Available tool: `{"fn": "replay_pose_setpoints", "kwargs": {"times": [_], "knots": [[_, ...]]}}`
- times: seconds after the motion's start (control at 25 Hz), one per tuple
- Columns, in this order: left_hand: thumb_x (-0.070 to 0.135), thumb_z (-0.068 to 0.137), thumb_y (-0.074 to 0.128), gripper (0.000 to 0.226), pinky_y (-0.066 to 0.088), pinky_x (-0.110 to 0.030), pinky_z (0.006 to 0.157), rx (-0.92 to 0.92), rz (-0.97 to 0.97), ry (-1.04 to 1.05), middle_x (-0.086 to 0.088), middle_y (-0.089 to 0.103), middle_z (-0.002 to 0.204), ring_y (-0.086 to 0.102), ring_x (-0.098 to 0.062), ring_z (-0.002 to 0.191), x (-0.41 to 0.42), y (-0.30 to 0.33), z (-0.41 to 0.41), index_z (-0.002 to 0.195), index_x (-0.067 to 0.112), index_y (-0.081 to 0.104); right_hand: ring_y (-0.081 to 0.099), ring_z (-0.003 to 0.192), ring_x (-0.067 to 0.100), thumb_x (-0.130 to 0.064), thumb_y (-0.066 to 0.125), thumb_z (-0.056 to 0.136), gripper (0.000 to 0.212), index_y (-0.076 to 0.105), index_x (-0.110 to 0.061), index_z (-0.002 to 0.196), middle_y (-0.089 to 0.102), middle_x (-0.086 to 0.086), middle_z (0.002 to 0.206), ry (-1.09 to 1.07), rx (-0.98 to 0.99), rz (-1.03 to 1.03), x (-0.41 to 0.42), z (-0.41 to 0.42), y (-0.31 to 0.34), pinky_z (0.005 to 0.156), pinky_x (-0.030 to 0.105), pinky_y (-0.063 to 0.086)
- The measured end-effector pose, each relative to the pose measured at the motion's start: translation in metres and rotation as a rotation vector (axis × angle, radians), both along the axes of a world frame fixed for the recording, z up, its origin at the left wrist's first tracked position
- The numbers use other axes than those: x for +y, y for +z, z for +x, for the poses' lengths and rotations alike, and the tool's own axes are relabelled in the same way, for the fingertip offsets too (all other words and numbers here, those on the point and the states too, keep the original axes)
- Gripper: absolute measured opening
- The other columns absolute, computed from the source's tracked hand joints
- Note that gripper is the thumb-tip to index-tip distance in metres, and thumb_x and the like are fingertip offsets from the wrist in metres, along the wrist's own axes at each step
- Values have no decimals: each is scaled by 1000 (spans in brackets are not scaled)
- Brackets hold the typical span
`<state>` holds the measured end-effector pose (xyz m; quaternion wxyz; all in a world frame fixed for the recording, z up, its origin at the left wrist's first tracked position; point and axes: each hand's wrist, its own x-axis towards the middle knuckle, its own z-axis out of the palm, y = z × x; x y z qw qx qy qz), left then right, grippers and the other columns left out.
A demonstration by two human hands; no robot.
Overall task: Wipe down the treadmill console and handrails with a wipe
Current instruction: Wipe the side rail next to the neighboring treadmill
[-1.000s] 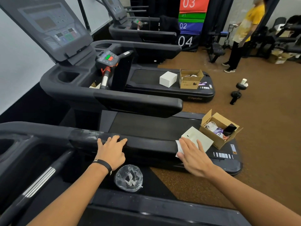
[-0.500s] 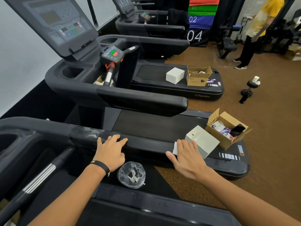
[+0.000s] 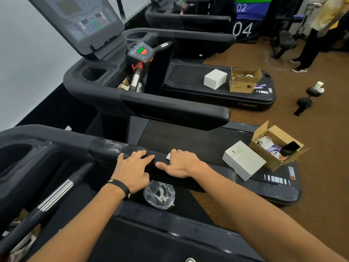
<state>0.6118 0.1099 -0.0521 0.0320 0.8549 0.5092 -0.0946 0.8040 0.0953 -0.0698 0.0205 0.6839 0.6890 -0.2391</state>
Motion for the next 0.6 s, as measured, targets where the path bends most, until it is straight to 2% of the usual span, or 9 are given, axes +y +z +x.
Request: {"fn": "replay_pose_setpoints", "kwargs": {"times": [0.16,0.24,0.36,0.48,0.6], "knots": [[32,84,50,69,15,-55,116,-17,-13,7,4,26,156,35,-16,138,-1,1,-2,149,38,27,62,105,33,-75,28,92,70,53,-12,108,63,11,116,-27,-55,97,-39,54,-8,81,43,44],[32,84,50,69,14,-55,116,-33,-24,11,3,26,157,37,-16,136,-3,0,-1,149,38,28,61,97,31,-70,22,96,63,52,-15,100,62,9,106,-68,-96,146,-68,89,-16,80,42,45],[32,84,51,71,13,-57,117,-6,-41,16,3,23,158,30,-19,142,-5,-2,-2,150,38,25,53,89,25,-72,4,91,68,47,-19,96,55,4,97,-171,-116,218,-102,114,-26,84,39,46],[34,84,50,69,10,-62,115,47,-41,12,1,25,157,31,-21,141,-3,5,4,150,34,28,46,91,23,-71,7,88,67,43,-17,100,48,4,100,-392,38,264,-117,104,-38,86,37,43],[36,84,50,67,8,-65,113,21,-28,-78,1,26,155,41,-22,134,-13,13,35,148,32,30,42,106,24,-62,23,96,64,40,-9,126,44,7,118,-522,153,342,-129,85,-41,99,36,38]]}}
